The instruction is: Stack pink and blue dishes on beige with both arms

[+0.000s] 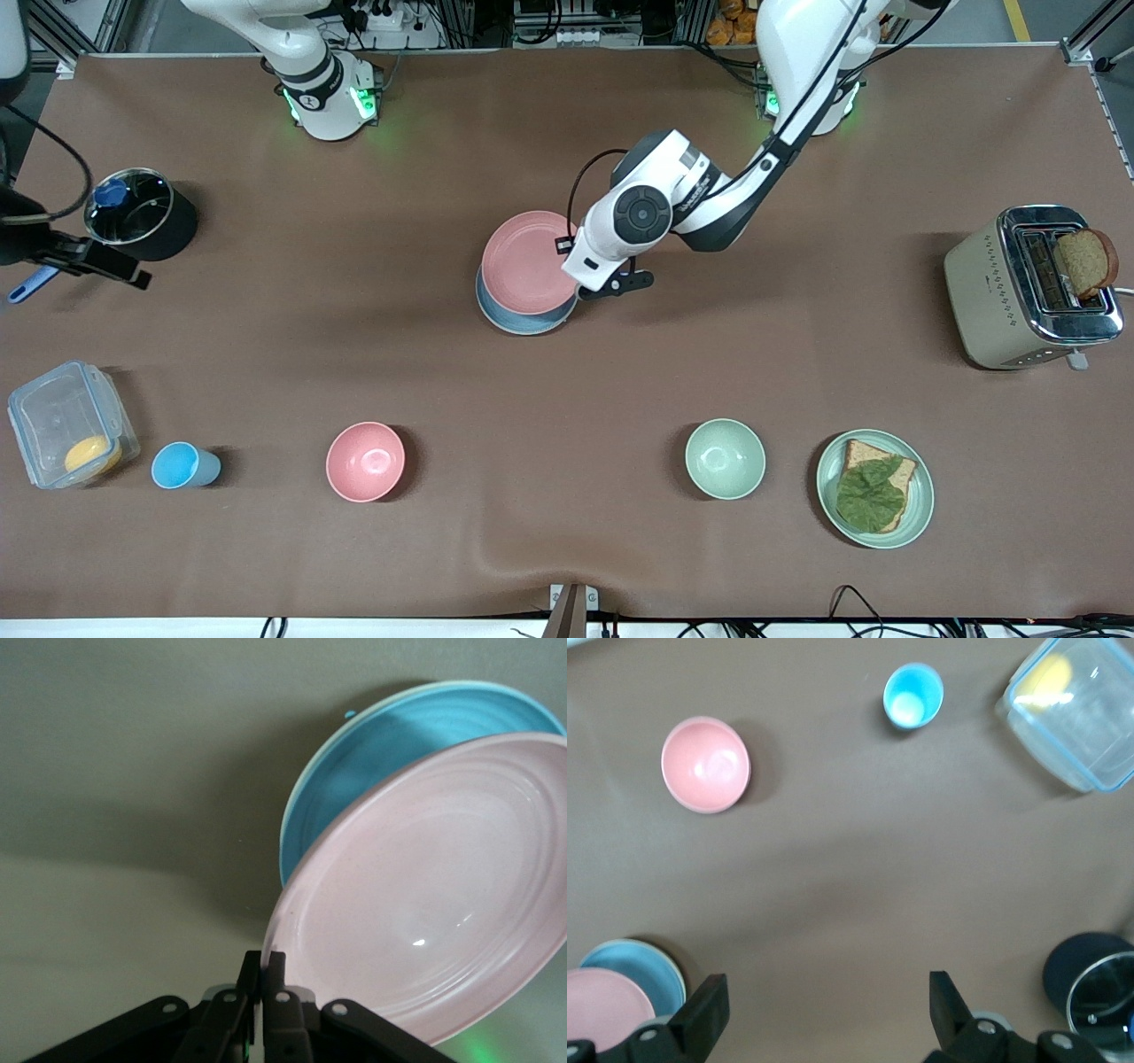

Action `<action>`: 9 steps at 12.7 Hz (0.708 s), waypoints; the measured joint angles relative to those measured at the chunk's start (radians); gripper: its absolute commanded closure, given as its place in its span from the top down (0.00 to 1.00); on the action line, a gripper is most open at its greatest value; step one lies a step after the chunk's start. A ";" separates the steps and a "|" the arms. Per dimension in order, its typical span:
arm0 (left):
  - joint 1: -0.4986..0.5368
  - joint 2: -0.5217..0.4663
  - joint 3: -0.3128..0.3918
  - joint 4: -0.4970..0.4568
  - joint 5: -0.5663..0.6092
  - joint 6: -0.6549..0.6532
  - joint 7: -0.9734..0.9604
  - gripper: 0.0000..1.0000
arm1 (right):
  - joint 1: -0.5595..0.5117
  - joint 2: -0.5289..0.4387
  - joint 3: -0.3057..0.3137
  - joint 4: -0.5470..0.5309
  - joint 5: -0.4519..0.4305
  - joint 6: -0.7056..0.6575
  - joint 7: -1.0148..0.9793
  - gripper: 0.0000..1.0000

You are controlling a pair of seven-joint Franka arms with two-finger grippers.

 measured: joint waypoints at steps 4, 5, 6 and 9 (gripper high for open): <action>-0.025 0.038 0.000 0.000 0.000 0.055 -0.023 0.00 | -0.011 -0.025 0.004 -0.007 -0.016 -0.018 -0.123 1.00; -0.025 0.044 0.000 0.000 0.000 0.062 -0.023 0.00 | -0.020 -0.029 0.004 -0.008 -0.021 -0.036 -0.141 1.00; -0.025 0.047 0.001 0.000 0.000 0.066 -0.023 0.00 | -0.030 -0.032 0.004 -0.008 -0.023 -0.049 -0.149 1.00; -0.025 0.057 0.002 0.000 0.000 0.077 -0.023 0.00 | -0.039 -0.033 0.004 -0.009 -0.026 -0.063 -0.160 1.00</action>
